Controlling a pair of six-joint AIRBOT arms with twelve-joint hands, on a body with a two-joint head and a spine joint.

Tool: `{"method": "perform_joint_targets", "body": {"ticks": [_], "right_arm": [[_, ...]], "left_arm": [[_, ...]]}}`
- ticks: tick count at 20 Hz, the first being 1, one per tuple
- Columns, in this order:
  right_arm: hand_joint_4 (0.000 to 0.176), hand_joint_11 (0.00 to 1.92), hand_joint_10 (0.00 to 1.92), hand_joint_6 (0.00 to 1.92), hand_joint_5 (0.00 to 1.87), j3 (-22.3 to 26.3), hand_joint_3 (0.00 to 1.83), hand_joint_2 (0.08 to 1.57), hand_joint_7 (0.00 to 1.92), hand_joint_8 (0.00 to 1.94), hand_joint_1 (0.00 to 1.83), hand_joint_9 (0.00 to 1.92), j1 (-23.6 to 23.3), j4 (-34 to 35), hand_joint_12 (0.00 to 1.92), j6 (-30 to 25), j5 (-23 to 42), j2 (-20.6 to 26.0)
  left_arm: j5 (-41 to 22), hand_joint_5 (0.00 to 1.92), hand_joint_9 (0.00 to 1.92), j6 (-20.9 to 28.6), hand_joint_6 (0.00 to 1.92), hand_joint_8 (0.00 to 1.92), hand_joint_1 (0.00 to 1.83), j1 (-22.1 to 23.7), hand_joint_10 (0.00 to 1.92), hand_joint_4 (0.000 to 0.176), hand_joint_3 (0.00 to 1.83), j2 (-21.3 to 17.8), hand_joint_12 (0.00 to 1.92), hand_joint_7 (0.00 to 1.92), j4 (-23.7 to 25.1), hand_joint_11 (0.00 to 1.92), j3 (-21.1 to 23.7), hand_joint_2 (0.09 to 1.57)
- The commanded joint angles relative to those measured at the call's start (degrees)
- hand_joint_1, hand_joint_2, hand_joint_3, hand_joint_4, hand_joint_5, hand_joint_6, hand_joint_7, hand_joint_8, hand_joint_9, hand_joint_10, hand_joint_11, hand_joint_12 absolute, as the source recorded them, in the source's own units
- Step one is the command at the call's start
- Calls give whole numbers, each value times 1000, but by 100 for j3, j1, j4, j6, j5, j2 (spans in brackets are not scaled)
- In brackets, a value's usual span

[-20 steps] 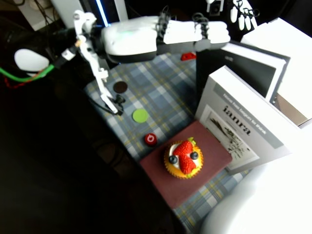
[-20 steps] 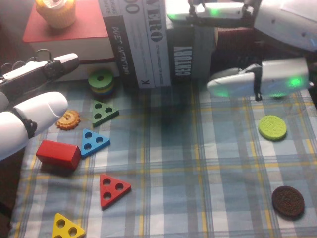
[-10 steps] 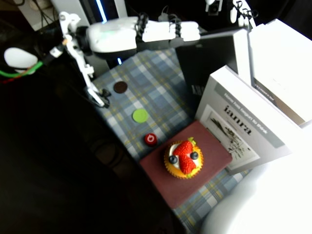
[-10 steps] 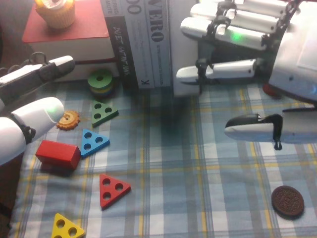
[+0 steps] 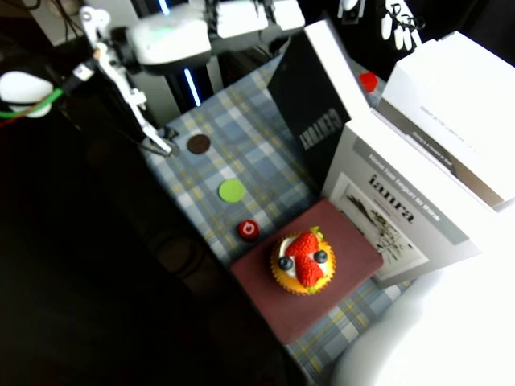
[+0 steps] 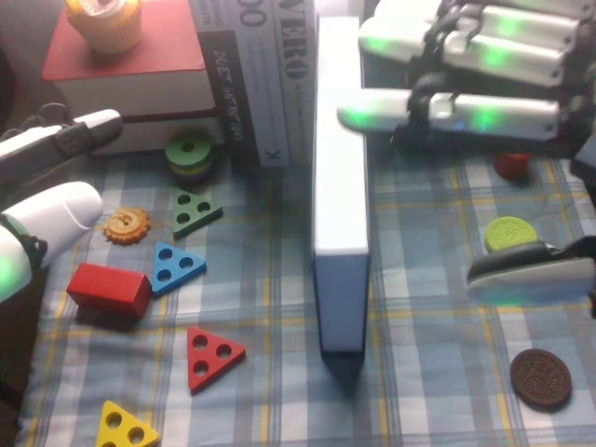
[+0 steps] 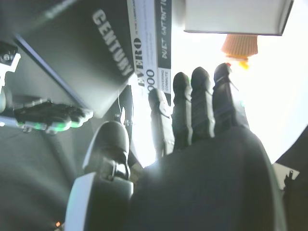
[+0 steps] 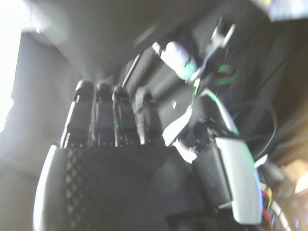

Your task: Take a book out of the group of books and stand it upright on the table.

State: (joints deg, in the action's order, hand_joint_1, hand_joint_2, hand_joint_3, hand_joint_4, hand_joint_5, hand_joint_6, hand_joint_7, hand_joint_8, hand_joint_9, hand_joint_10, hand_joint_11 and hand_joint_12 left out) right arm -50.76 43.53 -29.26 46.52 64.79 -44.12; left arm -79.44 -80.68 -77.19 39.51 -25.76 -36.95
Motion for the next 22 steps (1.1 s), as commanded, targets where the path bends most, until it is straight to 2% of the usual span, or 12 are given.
{"method": "perform_joint_targets", "body": {"ticks": [1, 2, 6, 9, 11, 13, 15, 16, 17, 20, 21, 22], "right_arm": [[176, 0, 6, 4, 39, -2, 0, 1151, 58, 0, 0, 117, -38, 222, 819, -17, 898, -6], [176, 0, 6, 4, 39, -35, 0, 1151, 57, 0, 0, 117, -9, 226, 820, -14, 1222, 13], [176, 0, 6, 4, 39, -108, 0, 1152, 57, 0, 0, 117, 164, 917, 820, 279, 1415, -64], [176, 0, 6, 4, 39, -255, 0, 1153, 57, 0, 0, 117, 378, 1499, 821, 270, 1450, -294], [176, 0, 6, 4, 39, -414, 0, 1153, 57, 0, 0, 117, 478, 1866, 821, 104, 1472, -446], [176, 0, 6, 4, 39, -573, 0, 1154, 57, 0, 0, 117, 640, 2249, 821, -58, 1624, -509], [176, 0, 6, 4, 39, -817, 0, 1154, 57, 0, 0, 117, 831, 2634, 821, -464, 1877, -549], [176, 0, 6, 4, 39, -853, 0, 1155, 57, 0, 0, 117, 877, 2716, 822, -549, 1952, -549], [176, 0, 5, 4, 39, -887, 0, 1155, 58, 0, 0, 117, 957, 2906, 822, -614, 2107, -544], [176, 0, 5, 4, 39, -916, 0, 1156, 58, 0, 0, 117, 1118, 3179, 822, -616, 2545, -560], [52, 0, 36, 36, 161, -872, 0, 1299, 269, 50, 628, 235, 1152, 3170, 630, -612, 2816, -541], [29, 0, 10, 22, 169, -834, 3, 1324, 230, 16, 853, 173, 1160, 3143, 371, -569, 2937, -513]], "left_arm": [[-742, 400, 175, 58, 3, 3, 131, 30, 1, 149, 0, 6, 12, 285, 61, 13, -13, 1407], [-755, 367, 169, 58, 0, 1, 98, 30, 0, 166, 2, -6, 9, 280, 55, 3, -29, 1412], [-1112, 404, 184, 224, 3, 0, 158, 30, 1, 171, 0, -99, 22, 289, 49, 25, -76, 1400], [-1629, 413, 239, 898, 2, 13, 200, 30, 9, 141, 0, 19, 52, 381, 51, 82, -248, 1361], [-1994, 385, 215, 1375, 1, 3, 269, 54, 2, 71, 0, 99, 60, 323, 62, 96, -385, 1355], [-1995, 332, 199, 1578, 0, 1, 321, 234, 0, 32, 2, 131, 65, 303, 138, 103, -516, 1371], [-1995, 221, 200, 1847, 0, 0, 388, 451, 2, 74, 0, 208, 73, 259, 254, 128, -670, 1316], [-1995, 123, 240, 1937, 0, 2, 451, 520, 5, 70, 0, 233, 86, 280, 286, 124, -718, 1276], [-1995, 114, 275, 2135, 0, 4, 401, 651, 13, 34, 1, 286, 113, 293, 357, 169, -835, 1285], [-1995, 105, 428, 2678, 0, 2, 394, 863, 15, 0, 0, 457, 470, 316, 475, 149, -1100, 1198], [-1995, 62, 442, 2805, 0, 0, 338, 945, 2, 43, 3, 466, 634, 211, 600, 87, -1141, 1183], [-1995, 55, 339, 2807, 0, 0, 276, 993, 0, 114, 0, 455, 561, 159, 675, 40, -1141, 1202]]}}
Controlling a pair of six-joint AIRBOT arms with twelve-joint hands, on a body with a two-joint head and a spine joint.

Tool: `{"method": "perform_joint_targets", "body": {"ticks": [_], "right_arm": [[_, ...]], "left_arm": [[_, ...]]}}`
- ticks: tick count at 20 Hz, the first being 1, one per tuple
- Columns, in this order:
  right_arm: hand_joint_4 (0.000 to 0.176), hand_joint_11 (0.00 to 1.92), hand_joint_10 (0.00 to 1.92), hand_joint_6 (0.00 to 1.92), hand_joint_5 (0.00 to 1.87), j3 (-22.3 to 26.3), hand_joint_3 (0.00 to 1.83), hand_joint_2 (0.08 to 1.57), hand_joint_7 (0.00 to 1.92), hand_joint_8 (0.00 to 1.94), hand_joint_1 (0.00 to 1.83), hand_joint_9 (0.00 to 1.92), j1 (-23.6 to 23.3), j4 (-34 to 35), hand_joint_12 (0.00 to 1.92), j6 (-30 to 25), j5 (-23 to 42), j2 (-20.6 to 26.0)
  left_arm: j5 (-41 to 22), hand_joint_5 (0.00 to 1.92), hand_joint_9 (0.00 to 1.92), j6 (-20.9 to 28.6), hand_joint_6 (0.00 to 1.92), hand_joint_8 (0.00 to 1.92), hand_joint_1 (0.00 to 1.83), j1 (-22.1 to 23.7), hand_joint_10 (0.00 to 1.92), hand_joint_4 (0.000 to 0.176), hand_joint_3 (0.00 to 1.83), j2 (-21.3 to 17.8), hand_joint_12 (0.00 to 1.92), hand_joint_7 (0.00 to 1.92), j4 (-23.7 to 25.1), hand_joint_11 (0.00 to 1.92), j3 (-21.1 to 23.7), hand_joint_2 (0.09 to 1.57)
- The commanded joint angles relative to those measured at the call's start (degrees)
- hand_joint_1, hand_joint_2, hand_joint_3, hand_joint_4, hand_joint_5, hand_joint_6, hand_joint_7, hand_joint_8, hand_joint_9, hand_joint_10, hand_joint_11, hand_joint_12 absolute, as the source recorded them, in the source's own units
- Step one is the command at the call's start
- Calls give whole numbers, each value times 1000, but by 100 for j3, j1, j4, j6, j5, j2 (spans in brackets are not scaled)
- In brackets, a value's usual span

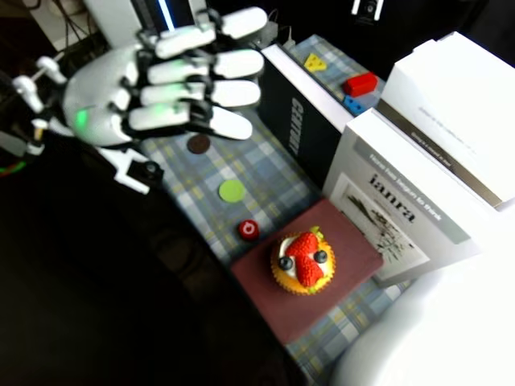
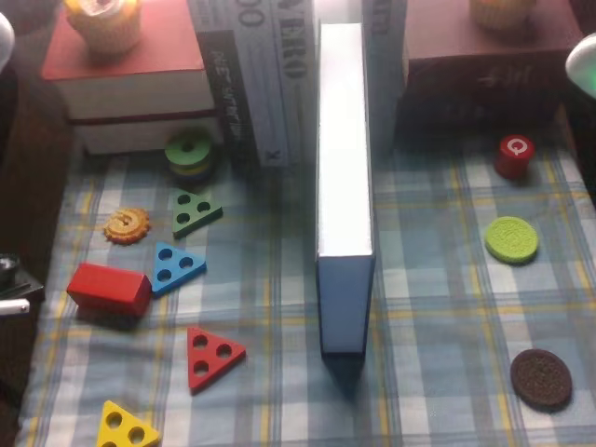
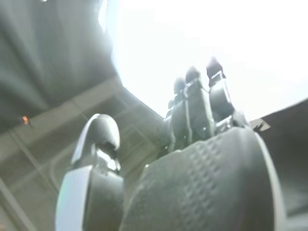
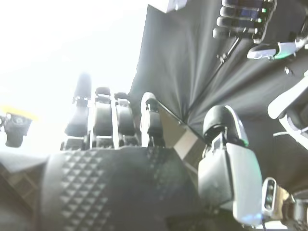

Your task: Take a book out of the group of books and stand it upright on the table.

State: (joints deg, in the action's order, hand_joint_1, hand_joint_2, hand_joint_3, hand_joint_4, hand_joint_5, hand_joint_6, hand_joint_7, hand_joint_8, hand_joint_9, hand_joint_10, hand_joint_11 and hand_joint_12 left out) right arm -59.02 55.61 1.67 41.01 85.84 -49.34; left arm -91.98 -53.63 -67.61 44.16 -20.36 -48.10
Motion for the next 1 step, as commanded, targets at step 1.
{"method": "perform_joint_targets", "body": {"ticks": [1], "right_arm": [[29, 0, 10, 22, 169, 75, 3, 1324, 230, 16, 853, 173, -28, 31, 371, 112, 997, 66]], "left_arm": [[-741, 55, 339, 105, 0, 0, 276, 173, 0, 114, 0, -27, 561, 159, 232, 40, -37, 1202]]}}
